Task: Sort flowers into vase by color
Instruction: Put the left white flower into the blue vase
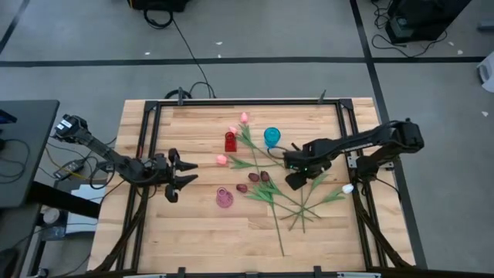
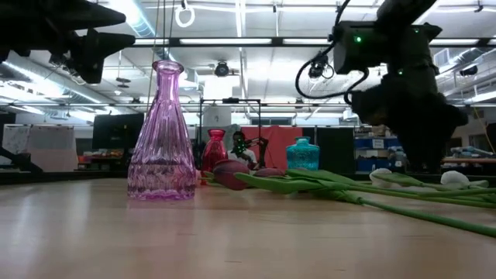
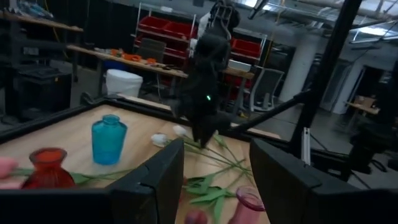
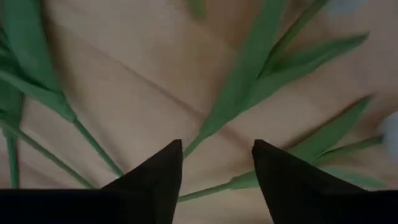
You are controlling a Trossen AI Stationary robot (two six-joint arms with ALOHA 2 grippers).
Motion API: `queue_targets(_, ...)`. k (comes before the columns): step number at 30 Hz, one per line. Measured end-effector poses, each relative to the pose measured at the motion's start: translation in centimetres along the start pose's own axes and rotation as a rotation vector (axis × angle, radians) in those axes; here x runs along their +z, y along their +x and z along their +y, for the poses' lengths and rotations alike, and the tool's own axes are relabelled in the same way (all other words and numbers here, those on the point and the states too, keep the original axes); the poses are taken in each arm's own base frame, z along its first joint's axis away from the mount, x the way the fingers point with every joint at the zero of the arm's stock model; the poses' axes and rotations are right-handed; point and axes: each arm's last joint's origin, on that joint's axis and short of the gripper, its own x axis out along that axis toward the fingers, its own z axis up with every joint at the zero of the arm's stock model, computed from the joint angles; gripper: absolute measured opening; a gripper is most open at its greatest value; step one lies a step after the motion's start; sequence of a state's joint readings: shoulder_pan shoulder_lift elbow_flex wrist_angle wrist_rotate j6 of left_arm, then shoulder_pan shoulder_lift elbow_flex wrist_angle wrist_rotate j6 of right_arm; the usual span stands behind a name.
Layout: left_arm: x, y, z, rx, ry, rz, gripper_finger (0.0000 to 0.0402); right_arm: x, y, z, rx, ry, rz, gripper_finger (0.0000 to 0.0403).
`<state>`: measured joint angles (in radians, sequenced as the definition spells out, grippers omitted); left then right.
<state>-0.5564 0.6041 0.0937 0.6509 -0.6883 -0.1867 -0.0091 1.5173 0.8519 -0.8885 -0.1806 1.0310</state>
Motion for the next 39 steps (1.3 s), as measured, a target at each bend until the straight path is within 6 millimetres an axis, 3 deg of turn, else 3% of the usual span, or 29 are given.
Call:
queue_targets(5, 0.3, 0.0, 0.0, -0.002, 0.008, -0.024, 0.0188, -0.2, 1.4, 0.5, -0.034, 0.028, 0.051, 0.0215)
queue_targets(14, 0.3, 0.0, 0.0, -0.002, 0.009, -0.024, 0.0188, 0.6, 3.2, 1.5, -0.011, 0.029, 0.049, 0.0176)
queue_targets(18, 0.3, 0.0, 0.0, -0.002, 0.013, -0.024, 0.0188, 0.7, 3.3, 1.4, -0.040, 0.030, 0.037, 0.0142)
queue_targets(23, 0.3, 0.0, 0.0, -0.001, 0.057, -0.024, 0.0188, 0.5, 2.8, 1.1, -0.051, -0.001, 0.010, 0.0068)
queue_targets(27, 0.3, 0.0, 0.0, -0.004, 0.055, -0.024, 0.0188, 0.4, 2.0, 0.9, -0.042, -0.055, -0.022, 0.0013)
queue_targets(34, 0.2, 0.0, -0.1, -0.014, 0.057, -0.019, 0.0188, 0.5, -1.7, 1.0, 0.155, -0.233, -0.198, 0.0024)
queue_targets(39, 0.2, 0.0, -0.1, -0.014, 0.035, -0.012, 0.0188, 1.3, -5.3, 1.1, 0.283, -0.400, -0.505, 0.0010)
